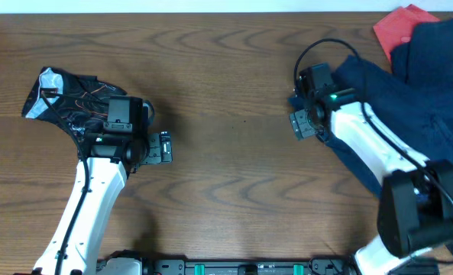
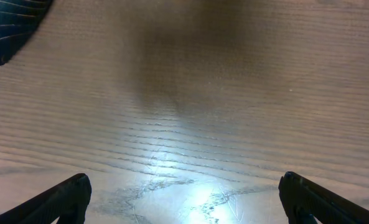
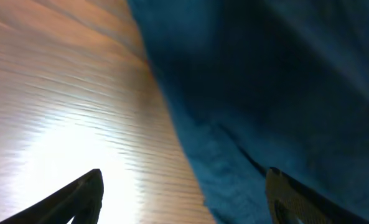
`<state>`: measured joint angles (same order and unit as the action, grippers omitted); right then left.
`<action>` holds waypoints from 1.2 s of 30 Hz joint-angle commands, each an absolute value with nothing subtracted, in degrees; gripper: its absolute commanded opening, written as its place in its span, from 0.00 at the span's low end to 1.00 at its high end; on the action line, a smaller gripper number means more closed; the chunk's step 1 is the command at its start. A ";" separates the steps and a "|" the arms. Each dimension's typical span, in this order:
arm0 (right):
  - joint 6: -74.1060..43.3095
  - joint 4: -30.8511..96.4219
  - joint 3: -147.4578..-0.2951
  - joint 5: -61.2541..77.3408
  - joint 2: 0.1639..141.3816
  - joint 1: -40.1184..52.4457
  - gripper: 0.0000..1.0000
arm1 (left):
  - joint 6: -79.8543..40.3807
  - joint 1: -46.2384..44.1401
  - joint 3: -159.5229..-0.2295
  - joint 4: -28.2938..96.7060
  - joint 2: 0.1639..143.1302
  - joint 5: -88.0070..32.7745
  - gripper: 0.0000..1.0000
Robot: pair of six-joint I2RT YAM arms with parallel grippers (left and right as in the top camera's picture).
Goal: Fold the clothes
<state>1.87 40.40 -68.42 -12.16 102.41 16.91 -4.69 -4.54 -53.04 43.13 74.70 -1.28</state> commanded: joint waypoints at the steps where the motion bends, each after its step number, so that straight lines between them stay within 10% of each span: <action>1: 0.80 40.32 -68.47 -17.37 106.28 15.49 0.83 | -5.23 -4.29 -53.69 43.22 74.70 -1.04 0.98; 5: -1.37 40.32 -68.47 -17.39 110.56 14.00 0.80 | -5.23 -4.29 -53.69 43.22 74.70 -1.04 0.98; 16: -8.71 37.28 -68.73 -17.98 107.59 12.19 0.01 | -5.21 -4.29 -53.69 43.20 74.70 -1.04 0.98; 28: -0.36 29.43 -74.83 18.09 88.95 25.71 0.01 | -5.21 -4.29 -53.69 43.18 74.70 -1.04 0.98; 31: -0.36 20.40 -74.83 15.49 89.19 31.94 0.14 | -5.21 -4.29 -53.69 42.76 74.70 -1.04 0.98; 36: -0.78 16.32 -74.83 3.46 90.98 36.23 0.98 | -5.21 -4.29 -53.69 42.76 74.70 -1.04 0.98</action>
<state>-1.17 16.45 -75.07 9.63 89.25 35.79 -4.69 -4.54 -53.04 42.94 74.70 -1.28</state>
